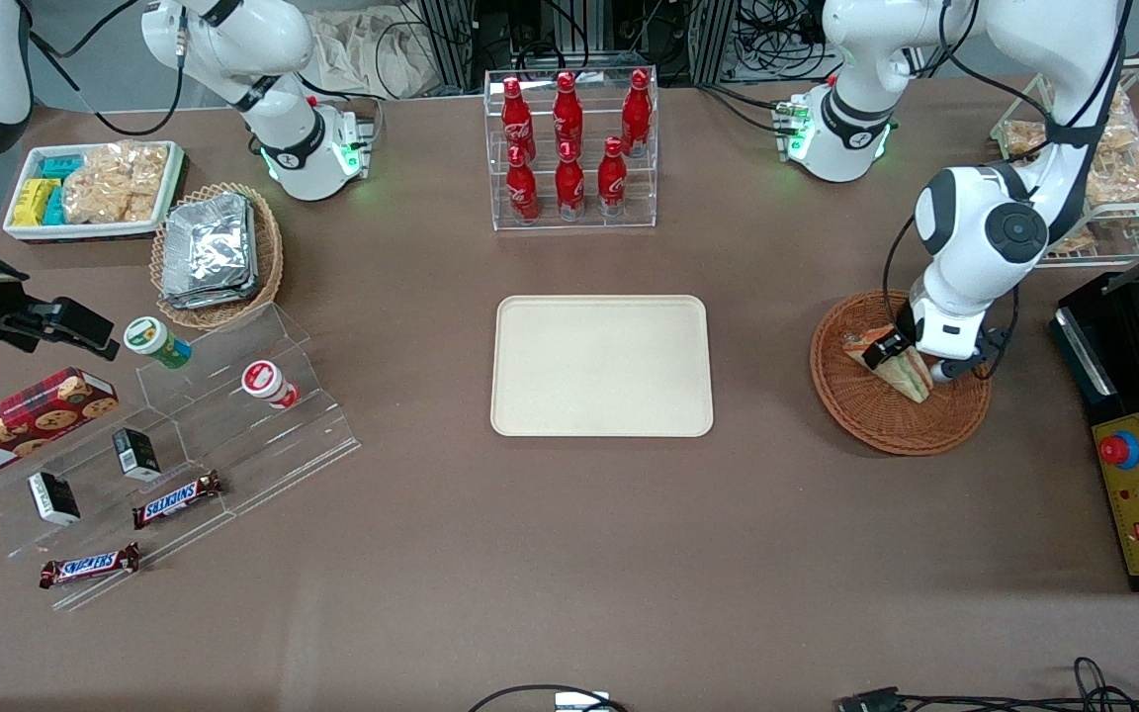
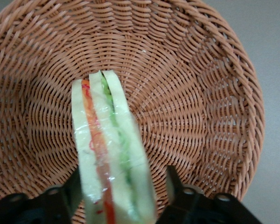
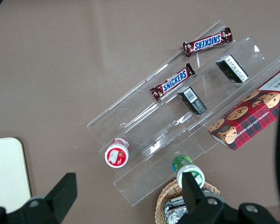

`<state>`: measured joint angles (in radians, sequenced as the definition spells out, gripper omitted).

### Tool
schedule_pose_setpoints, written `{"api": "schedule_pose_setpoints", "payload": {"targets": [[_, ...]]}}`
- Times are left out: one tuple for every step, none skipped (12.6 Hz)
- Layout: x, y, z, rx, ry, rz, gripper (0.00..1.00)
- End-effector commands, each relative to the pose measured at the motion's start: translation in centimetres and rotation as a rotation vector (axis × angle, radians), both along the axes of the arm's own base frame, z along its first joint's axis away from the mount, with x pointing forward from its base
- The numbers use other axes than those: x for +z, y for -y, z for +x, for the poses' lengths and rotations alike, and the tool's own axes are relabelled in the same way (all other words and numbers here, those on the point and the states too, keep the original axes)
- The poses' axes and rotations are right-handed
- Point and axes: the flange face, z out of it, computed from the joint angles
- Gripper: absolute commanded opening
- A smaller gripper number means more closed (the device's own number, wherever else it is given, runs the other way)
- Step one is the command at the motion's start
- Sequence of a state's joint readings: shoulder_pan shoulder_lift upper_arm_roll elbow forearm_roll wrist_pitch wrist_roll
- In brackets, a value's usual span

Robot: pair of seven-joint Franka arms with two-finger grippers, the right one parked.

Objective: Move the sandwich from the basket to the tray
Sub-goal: 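Lower the open left gripper and close it on the wrapped sandwich, then lift the sandwich upright out of the basket with the left gripper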

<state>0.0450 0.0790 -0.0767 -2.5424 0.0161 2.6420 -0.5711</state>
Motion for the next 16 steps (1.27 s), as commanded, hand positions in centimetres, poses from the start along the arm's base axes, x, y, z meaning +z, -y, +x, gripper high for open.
{"api": "schedule_pose_setpoints", "payload": {"targets": [[-0.5, -0.1, -0.4, 0.001, 0.012, 0.006, 0.08], [-0.5, 0.0, -0.6, -0.025, 0.014, 0.022, 0.00], [-0.2, 0.0, -0.5, -0.040, 0.019, 0.027, 0.00], [0.3, 0.0, -0.4, -0.045, 0.022, 0.028, 0.00], [1.1, -0.1, -0.3, -0.049, 0.025, 0.032, 0.00], [1.7, -0.1, -0.2, -0.059, 0.016, 0.038, 0.00], [2.4, -0.1, -0.1, -0.105, 0.024, 0.052, 0.00], [3.4, -0.1, -0.1, -0.160, 0.034, 0.058, 0.00], [4.4, -0.1, -0.2, -0.243, 0.019, 0.065, 0.00], [5.5, -0.1, 0.1, -0.308, 0.010, 0.072, 0.00], [6.4, -0.1, 0.1, -0.351, -0.001, 0.076, 0.00], [7.5, -0.1, 0.2, -0.403, 0.009, 0.082, 0.00], [8.7, -0.1, 0.1, -0.472, 0.028, 0.090, 0.00], [9.7, -0.2, 0.0, -0.550, 0.031, 0.095, 0.00], [10.7, -0.1, 0.4, -0.629, 0.024, 0.092, 0.00], [11.6, -0.1, 0.8, -0.671, 0.000, 0.086, 0.00]]}}
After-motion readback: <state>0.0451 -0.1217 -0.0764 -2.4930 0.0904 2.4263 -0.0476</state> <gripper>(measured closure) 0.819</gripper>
